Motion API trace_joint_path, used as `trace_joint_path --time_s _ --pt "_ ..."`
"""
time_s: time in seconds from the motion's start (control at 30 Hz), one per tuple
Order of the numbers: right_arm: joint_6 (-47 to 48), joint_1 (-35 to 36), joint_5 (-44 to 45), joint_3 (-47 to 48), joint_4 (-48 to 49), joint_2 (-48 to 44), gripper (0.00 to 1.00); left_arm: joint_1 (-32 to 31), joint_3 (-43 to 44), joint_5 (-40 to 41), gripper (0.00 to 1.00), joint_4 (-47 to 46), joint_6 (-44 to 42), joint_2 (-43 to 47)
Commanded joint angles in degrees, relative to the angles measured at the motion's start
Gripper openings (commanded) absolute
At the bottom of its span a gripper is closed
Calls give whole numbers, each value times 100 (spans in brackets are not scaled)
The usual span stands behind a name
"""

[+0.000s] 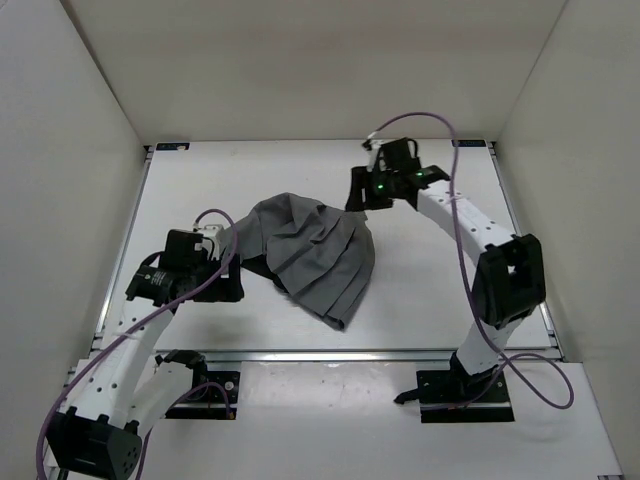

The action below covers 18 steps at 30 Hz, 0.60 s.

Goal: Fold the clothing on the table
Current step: Flatten the skirt out

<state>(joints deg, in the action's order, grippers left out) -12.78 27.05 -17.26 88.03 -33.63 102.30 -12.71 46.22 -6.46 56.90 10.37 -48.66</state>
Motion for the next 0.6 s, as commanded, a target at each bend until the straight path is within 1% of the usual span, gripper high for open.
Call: trace_joint_path --time_s 0.0,0.03,0.07,0.1,0.17,0.2,0.37,0.4,0.47,0.5,0.53,0.57 --pt "-278 -541 -129 -574 927 -404 51 58 19 -13 99 -83 -26 93" --pt "-330 -708 -233 -803 1137 -413 58 67 -16 -48 99 -118 -18 164" --pt "-340 -744 -426 -840 1209 -300 59 41 1 -48 98 -136 -9 190" --pt "-374 -849 -558 -901 1322 -246 62 49 -16 -14 99 -136 17 225" --pt "-445 -955 -1154 -849 1446 113 66 75 -33 -22 98 -153 35 270" --pt "-506 -964 -1270 -884 1560 245 68 50 -16 -31 99 -136 53 278" --pt "-489 -921 -2008 -743 1763 1018 73 49 -51 13 99 -180 62 357" --pt "-472 -868 -2018 -691 1780 1150 74 67 -25 4 99 -188 79 349" --pt "-366 -815 -2062 -463 1597 1388 71 67 -16 21 99 -206 79 340" --pt "-262 -780 -2210 -314 1483 1467 59 49 -16 4 99 -197 62 331" --pt "-234 -824 -2516 -121 1438 1599 29 49 -34 -4 99 -206 70 340" --pt "-225 -833 -2676 -41 1438 1661 11 84 -25 -5 99 -189 79 357"
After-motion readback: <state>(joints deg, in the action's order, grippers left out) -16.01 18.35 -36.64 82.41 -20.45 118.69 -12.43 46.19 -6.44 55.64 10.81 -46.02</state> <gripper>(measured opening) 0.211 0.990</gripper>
